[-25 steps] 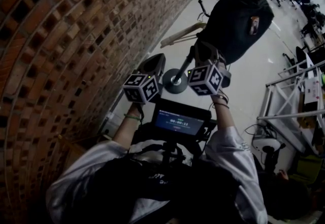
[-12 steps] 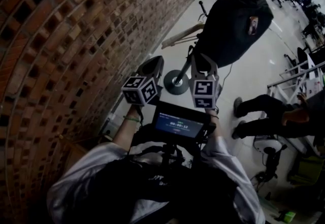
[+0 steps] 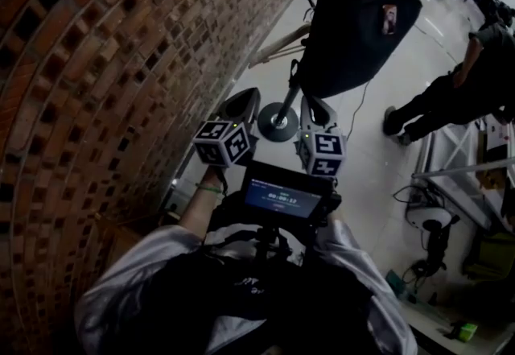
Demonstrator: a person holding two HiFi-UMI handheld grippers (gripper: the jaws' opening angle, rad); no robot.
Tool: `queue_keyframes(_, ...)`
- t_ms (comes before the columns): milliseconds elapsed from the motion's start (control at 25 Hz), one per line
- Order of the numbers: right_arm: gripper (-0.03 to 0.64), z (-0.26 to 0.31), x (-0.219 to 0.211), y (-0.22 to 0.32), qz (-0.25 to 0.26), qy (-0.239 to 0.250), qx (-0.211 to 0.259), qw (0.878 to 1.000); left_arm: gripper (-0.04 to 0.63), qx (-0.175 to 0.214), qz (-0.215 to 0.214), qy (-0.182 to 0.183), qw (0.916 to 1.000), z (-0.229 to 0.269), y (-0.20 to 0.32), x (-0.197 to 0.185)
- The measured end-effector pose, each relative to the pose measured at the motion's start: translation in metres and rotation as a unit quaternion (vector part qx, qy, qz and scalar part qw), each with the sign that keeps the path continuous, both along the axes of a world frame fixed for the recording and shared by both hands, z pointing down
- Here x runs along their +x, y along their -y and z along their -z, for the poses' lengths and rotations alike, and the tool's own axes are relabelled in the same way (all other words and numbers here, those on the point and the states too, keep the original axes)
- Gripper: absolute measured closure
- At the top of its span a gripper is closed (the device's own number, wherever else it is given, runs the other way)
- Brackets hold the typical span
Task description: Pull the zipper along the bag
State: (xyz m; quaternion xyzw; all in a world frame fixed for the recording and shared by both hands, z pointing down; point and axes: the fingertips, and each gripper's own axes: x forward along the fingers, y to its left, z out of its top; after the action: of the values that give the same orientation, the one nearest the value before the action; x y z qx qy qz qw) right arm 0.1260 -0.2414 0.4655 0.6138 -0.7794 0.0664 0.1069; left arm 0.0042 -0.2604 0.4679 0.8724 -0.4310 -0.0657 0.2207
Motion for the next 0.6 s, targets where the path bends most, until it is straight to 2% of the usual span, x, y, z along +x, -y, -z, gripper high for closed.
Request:
queue_keyframes(120,0.607,0.007,0.005,-0.008,-0.002,0.028,0.004,1.0,0.577,0.0,0.002,0.004,1.0,0.0,-0.01,0.005)
queue_keyframes(320,0.609,0.014,0.008,-0.023,0.031,0.06,0.013,0.998,0.577,0.006,0.019,0.008,0.9998,0.008,-0.031,0.019)
queue_keyframes(600,0.611,0.01,0.026,-0.062,0.082,0.072,0.01,0.994,0.577,0.011,0.045,0.006,0.9989,0.013,-0.073,0.052)
